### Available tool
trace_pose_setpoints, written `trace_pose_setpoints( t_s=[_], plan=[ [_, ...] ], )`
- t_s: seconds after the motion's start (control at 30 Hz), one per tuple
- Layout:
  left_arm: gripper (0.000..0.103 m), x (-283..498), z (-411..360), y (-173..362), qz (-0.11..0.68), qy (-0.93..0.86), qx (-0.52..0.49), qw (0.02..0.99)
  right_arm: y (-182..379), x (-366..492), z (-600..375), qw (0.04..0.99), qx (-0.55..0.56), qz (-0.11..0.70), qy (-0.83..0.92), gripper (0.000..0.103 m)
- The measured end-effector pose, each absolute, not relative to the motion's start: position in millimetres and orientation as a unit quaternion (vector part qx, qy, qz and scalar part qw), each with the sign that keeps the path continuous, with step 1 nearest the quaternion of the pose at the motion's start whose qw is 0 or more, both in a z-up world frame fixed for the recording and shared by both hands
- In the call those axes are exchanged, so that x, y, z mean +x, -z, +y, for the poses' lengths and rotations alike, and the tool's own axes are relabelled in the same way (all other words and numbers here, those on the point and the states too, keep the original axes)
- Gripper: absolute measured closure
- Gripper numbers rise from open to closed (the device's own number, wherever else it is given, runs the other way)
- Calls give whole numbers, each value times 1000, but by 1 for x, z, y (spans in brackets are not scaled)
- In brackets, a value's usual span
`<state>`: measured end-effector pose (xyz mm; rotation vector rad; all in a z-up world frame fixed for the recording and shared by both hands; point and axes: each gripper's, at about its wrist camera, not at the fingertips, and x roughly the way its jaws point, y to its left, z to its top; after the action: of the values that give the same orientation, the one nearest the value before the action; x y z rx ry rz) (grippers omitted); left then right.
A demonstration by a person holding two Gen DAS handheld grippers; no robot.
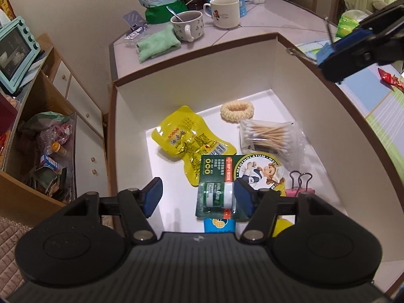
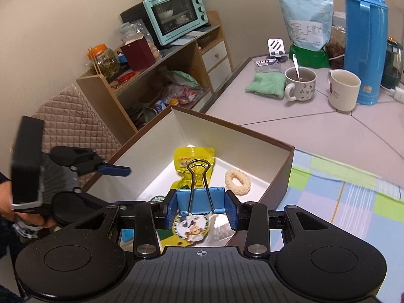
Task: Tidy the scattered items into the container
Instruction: 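Open the left tool to drop the green card into the box, then lower the right tool into the box and open it to drop the blue clip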
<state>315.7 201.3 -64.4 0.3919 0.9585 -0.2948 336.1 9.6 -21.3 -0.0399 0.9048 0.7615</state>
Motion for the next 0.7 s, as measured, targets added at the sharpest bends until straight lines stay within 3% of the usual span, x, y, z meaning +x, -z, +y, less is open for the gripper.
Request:
trace_pose_setpoints(
  t_s=[0.5,0.7],
  plan=[
    [44,315,212,52,450,135,181,864,55,375,35,819,-105,447,-346,64],
    [44,319,208,54,449,146,186,862,69,382,51,810,-193,432,-346,64]
  ],
)
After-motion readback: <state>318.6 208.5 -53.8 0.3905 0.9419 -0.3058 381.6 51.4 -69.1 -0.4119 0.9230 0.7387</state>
